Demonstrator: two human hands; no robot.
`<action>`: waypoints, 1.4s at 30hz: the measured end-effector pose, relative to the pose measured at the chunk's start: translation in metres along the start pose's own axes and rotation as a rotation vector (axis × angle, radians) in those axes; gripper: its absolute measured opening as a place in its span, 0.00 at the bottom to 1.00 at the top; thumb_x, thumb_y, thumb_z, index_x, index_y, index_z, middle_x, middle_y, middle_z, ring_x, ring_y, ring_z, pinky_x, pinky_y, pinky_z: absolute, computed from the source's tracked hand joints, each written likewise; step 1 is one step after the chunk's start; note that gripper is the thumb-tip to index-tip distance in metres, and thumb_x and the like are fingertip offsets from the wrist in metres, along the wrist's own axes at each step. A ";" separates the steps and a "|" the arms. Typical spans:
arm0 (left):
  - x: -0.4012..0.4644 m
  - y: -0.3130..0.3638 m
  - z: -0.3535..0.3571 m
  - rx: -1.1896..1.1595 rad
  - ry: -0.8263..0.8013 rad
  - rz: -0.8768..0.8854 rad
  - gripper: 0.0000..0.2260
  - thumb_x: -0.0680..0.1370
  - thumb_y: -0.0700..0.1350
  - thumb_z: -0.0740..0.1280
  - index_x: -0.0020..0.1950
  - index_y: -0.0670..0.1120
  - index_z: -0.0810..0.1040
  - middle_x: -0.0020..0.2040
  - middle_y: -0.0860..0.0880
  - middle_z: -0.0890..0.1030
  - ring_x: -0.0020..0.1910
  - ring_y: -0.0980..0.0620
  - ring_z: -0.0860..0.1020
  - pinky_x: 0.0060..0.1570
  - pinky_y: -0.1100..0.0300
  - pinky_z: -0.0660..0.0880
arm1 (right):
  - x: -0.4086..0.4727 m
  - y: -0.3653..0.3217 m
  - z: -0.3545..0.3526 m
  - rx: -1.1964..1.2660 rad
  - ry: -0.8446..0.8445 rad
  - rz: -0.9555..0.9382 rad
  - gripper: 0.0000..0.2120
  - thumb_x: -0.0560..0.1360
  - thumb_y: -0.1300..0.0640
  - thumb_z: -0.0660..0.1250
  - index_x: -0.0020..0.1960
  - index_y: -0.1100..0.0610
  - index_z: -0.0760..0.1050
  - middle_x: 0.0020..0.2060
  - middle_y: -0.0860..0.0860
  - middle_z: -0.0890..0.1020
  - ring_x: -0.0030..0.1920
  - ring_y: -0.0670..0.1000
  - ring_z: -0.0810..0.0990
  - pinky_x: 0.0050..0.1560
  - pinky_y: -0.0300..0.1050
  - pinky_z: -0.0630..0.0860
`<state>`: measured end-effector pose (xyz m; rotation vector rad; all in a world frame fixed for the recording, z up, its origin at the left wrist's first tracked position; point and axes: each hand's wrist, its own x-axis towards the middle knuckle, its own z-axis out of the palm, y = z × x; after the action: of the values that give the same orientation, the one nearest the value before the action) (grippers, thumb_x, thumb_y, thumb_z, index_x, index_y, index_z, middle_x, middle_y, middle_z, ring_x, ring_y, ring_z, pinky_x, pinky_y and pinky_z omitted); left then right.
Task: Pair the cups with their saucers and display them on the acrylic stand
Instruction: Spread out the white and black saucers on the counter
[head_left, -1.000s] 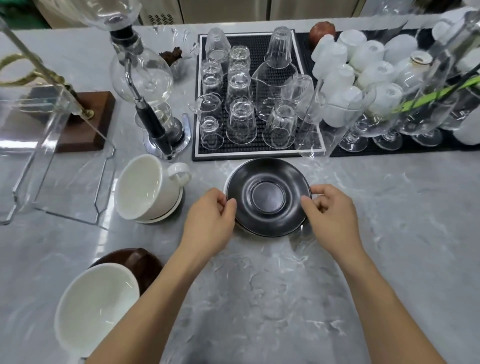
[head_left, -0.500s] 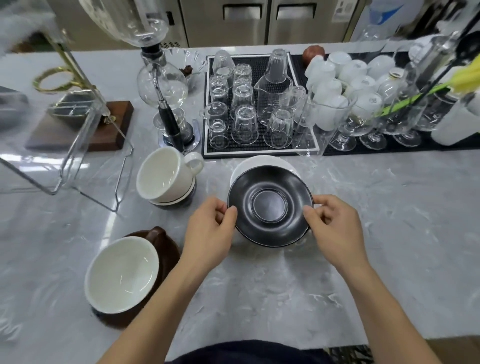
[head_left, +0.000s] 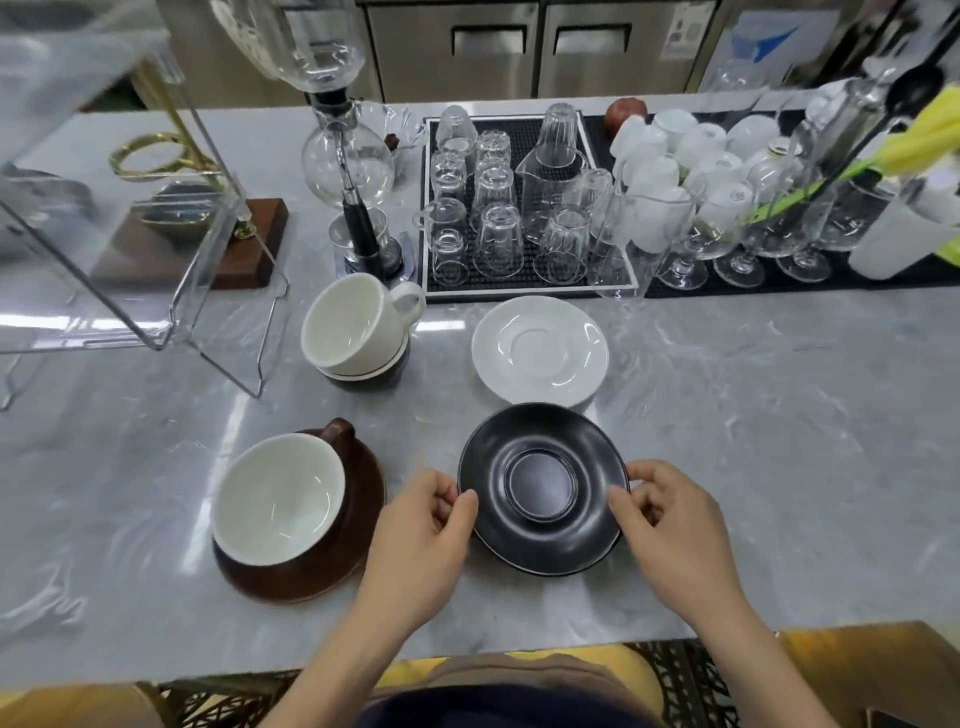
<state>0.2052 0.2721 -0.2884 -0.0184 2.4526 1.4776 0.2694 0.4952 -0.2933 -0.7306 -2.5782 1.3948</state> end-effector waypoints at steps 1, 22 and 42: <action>-0.002 -0.004 0.000 0.007 -0.001 -0.006 0.10 0.79 0.47 0.69 0.40 0.45 0.74 0.33 0.39 0.80 0.35 0.34 0.79 0.40 0.35 0.77 | -0.003 0.001 0.001 -0.015 -0.011 -0.003 0.06 0.77 0.54 0.70 0.48 0.44 0.76 0.30 0.50 0.81 0.28 0.43 0.77 0.33 0.33 0.72; -0.008 -0.018 0.000 0.146 -0.031 -0.029 0.10 0.79 0.48 0.69 0.40 0.47 0.74 0.30 0.44 0.82 0.30 0.44 0.81 0.34 0.41 0.79 | -0.005 0.009 0.008 -0.149 -0.084 -0.038 0.05 0.76 0.57 0.70 0.47 0.49 0.76 0.26 0.52 0.79 0.29 0.46 0.76 0.32 0.39 0.73; -0.014 0.004 -0.019 0.347 0.006 0.026 0.11 0.78 0.59 0.67 0.44 0.55 0.71 0.25 0.53 0.76 0.29 0.60 0.76 0.27 0.67 0.63 | 0.005 -0.015 -0.008 -0.339 -0.096 -0.071 0.16 0.73 0.43 0.70 0.57 0.45 0.70 0.33 0.38 0.81 0.36 0.38 0.80 0.32 0.36 0.70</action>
<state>0.2137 0.2559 -0.2732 0.0785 2.6878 1.0427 0.2622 0.4972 -0.2768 -0.6166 -2.9235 1.0064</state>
